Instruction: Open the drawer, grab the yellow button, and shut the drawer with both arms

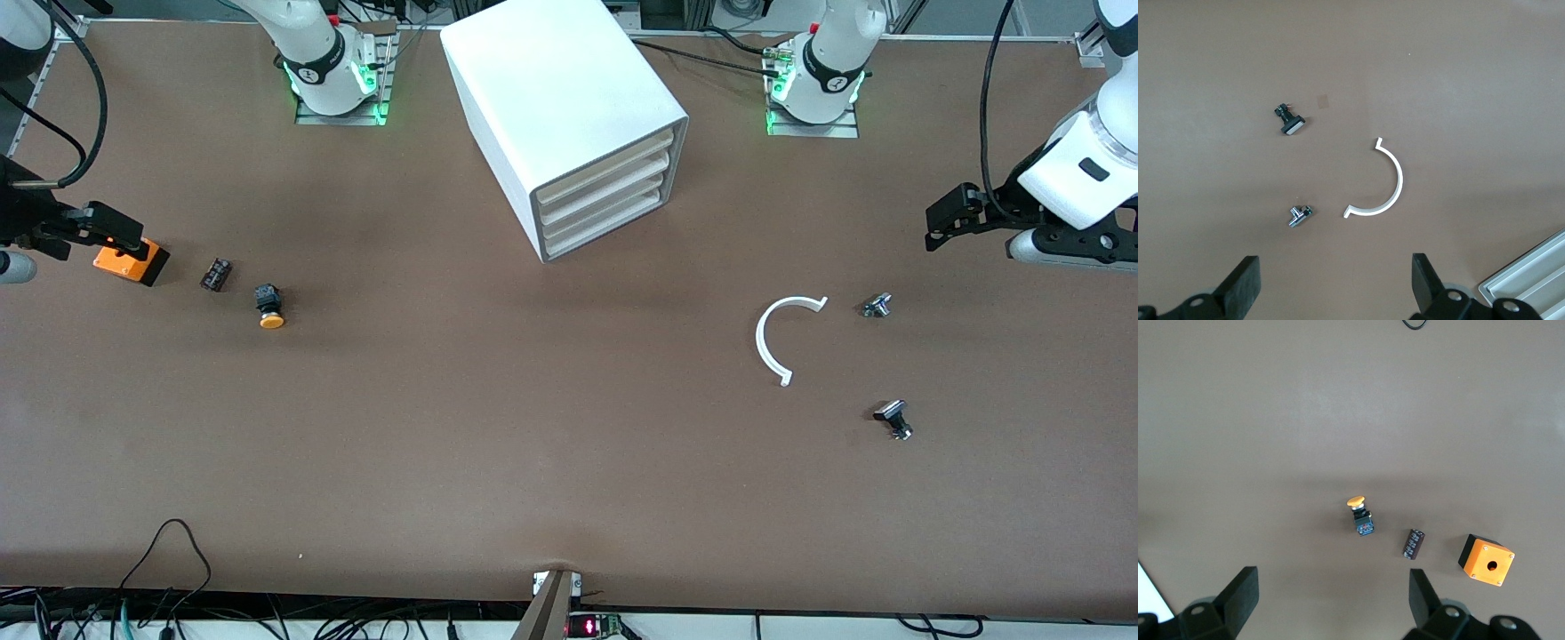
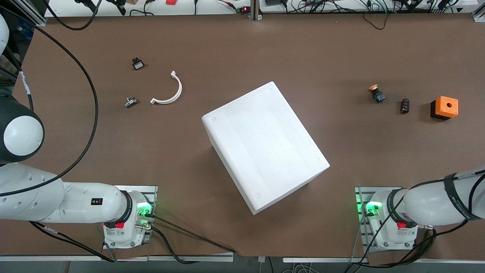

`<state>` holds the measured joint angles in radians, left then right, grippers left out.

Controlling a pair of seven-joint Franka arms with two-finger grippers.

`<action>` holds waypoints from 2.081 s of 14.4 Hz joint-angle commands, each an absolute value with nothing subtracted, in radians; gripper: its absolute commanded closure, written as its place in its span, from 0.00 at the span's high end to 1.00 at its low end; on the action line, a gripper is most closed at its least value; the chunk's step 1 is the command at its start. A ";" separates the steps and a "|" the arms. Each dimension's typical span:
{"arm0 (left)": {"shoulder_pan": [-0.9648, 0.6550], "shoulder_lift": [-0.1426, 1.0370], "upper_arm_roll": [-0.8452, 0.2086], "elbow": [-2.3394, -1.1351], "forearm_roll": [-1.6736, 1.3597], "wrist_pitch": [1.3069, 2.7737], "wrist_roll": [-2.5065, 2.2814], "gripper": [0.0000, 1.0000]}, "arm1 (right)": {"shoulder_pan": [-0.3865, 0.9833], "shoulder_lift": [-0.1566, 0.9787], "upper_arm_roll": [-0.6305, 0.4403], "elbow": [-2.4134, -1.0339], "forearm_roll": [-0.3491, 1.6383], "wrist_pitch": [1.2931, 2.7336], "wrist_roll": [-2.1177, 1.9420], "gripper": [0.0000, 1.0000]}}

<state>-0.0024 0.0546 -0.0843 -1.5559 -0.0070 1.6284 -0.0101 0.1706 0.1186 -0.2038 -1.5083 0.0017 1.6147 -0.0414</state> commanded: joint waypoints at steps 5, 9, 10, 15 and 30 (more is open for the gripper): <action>0.005 0.069 -0.077 -1.532 0.002 1.588 -0.003 1.00 | 0.170 0.114 -0.198 -1.508 -0.008 1.620 -0.035 1.00; 0.003 0.071 -0.077 -1.531 0.000 1.586 -0.002 1.00 | 0.170 0.114 -0.198 -1.509 -0.008 1.620 -0.035 1.00; 0.002 0.072 -0.077 -1.528 0.000 1.586 -0.003 1.00 | 0.170 0.114 -0.198 -1.509 -0.008 1.620 -0.035 1.00; -0.035 0.060 -0.046 -1.542 0.000 1.586 -0.006 1.00 | 0.170 0.114 -0.198 -1.509 -0.005 1.620 -0.034 1.00; -0.028 0.069 -0.040 -1.534 -0.009 1.575 -0.014 1.00 | 0.167 0.113 -0.198 -1.508 0.006 1.618 -0.034 1.00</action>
<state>-0.0206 0.0607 -0.0488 -1.5559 -0.0071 1.5952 -0.0133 0.1707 0.1186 -0.2034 -1.5083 0.0019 1.6149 -0.0413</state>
